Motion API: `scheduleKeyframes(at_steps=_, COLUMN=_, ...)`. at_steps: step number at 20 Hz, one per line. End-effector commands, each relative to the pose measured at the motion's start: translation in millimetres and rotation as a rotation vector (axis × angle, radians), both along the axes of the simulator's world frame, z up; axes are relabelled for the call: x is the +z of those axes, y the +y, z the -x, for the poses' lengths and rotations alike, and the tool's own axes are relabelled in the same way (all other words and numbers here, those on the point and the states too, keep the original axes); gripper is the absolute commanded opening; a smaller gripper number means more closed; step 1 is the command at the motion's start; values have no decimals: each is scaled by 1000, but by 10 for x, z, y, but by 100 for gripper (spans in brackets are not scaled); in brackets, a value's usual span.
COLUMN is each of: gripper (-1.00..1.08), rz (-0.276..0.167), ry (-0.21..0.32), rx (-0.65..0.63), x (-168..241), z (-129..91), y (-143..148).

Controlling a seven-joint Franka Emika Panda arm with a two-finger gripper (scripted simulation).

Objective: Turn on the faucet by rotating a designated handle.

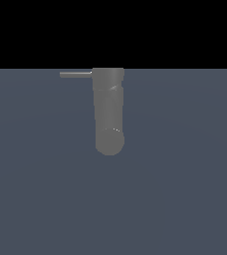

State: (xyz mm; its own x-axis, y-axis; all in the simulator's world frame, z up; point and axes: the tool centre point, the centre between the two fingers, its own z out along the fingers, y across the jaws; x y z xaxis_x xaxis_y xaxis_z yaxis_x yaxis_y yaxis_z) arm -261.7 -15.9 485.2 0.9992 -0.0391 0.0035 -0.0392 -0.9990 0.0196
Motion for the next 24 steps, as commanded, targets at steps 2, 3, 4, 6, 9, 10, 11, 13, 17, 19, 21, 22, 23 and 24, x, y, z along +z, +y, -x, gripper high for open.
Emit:
scheduleKeyframes(at_steps=2, gripper=-100, rz=0, ry=0, rx=-1, x=-1, z=0, y=1)
scheduleKeyframes(at_steps=3, gripper=-100, rz=0, ry=0, rx=-2, x=-3, z=-2, y=5)
scheduleKeyframes(at_steps=4, gripper=-100, rz=0, ry=0, rx=-5, x=-7, z=-4, y=11)
scheduleKeyframes(at_steps=6, gripper=-100, rz=0, ry=0, rx=-13, x=-19, z=-10, y=30)
scheduleKeyframes(at_steps=9, gripper=-100, rz=0, ry=0, rx=-32, x=-48, z=-27, y=77)
scheduleKeyframes(at_steps=10, gripper=-100, rz=-1, ry=0, rx=-41, x=-61, z=-35, y=97)
scheduleKeyframes(at_steps=11, gripper=-100, rz=-1, ry=0, rx=-51, x=-76, z=-43, y=120)
scheduleKeyframes(at_steps=13, gripper=-100, rz=-1, ry=0, rx=-73, x=-109, z=-65, y=172)
scheduleKeyframes(at_steps=17, gripper=-100, rz=-2, ry=0, rx=-130, x=-194, z=-124, y=305)
scheduleKeyframes(at_steps=19, gripper=-100, rz=-3, ry=0, rx=-165, x=-246, z=-164, y=384)
scheduleKeyframes(at_steps=21, gripper=-100, rz=-4, ry=-1, rx=-203, x=-303, z=-213, y=471)
scheduleKeyframes(at_steps=22, gripper=-100, rz=-4, ry=-1, rx=-224, x=-334, z=-239, y=515)
scheduleKeyframes(at_steps=23, gripper=-100, rz=-4, ry=-1, rx=-244, x=-364, z=-267, y=560)
scheduleKeyframes(at_steps=24, gripper=-100, rz=-5, ry=-1, rx=-264, x=-394, z=-295, y=604)
